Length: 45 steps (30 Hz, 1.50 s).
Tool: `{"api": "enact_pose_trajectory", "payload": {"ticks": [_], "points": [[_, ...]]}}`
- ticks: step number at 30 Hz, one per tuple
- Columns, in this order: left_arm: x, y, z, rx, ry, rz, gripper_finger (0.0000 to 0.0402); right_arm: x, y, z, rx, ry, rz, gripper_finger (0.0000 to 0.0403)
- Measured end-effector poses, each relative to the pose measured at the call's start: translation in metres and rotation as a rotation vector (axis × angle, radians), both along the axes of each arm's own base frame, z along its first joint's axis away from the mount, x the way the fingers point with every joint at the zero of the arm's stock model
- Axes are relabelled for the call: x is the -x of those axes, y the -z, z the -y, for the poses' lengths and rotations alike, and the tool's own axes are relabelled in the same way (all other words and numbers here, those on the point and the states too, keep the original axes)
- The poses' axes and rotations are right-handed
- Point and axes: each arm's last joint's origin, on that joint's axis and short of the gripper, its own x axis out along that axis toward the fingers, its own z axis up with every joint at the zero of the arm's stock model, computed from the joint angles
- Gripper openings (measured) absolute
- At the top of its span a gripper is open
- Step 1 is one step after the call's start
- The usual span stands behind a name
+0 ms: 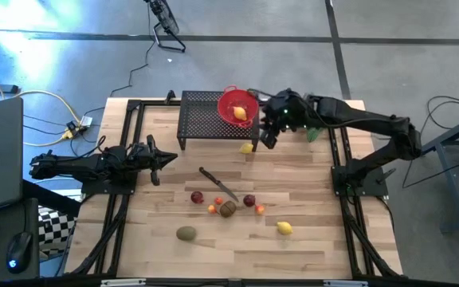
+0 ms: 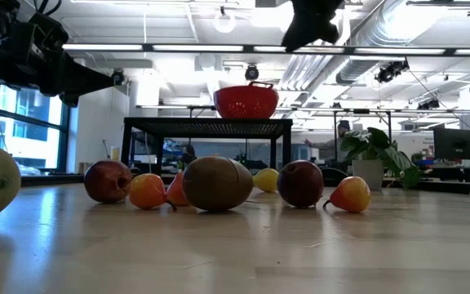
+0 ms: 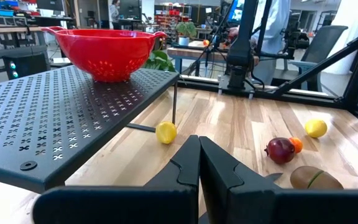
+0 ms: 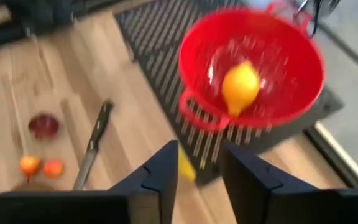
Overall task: Pick & Place Fruit
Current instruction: Put the right pomegranate into the colander on the shelf
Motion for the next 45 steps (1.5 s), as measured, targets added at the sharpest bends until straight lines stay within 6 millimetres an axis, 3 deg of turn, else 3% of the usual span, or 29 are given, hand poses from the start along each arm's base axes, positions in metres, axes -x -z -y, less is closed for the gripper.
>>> {"api": "enact_pose_trajectory", "payload": {"ticks": [9, 15, 20, 27, 36, 45], "points": [[0.0, 0.0, 0.0, 0.0, 0.0, 0.0, 0.0, -0.001, 0.004, -0.03, 0.081, 0.046, -0.067, 0.0009], [0.0, 0.0, 0.0, 0.0, 0.0, 0.0, 0.0, -0.004, 0.012, -0.047, 0.094, 0.044, -0.067, 0.0006], [0.0, 0.0, 0.0, 0.0, 0.0, 0.0, 0.0, -0.001, 0.041, -0.059, 0.099, 0.102, -0.085, 0.0002], [0.0, 0.0, 0.0, 0.0, 0.0, 0.0, 0.0, 0.007, 0.082, -0.076, 0.05, 0.08, 0.056, 0.0002], [0.0, 0.0, 0.0, 0.007, 0.0, 0.002, 0.0, 0.025, 0.11, -0.082, -0.002, 0.065, 0.31, 0.0002], [0.0, 0.0, 0.0, 0.007, 0.0, 0.002, 0.0, 0.036, 0.142, -0.084, -0.082, 0.106, 0.344, 0.0002]]}}
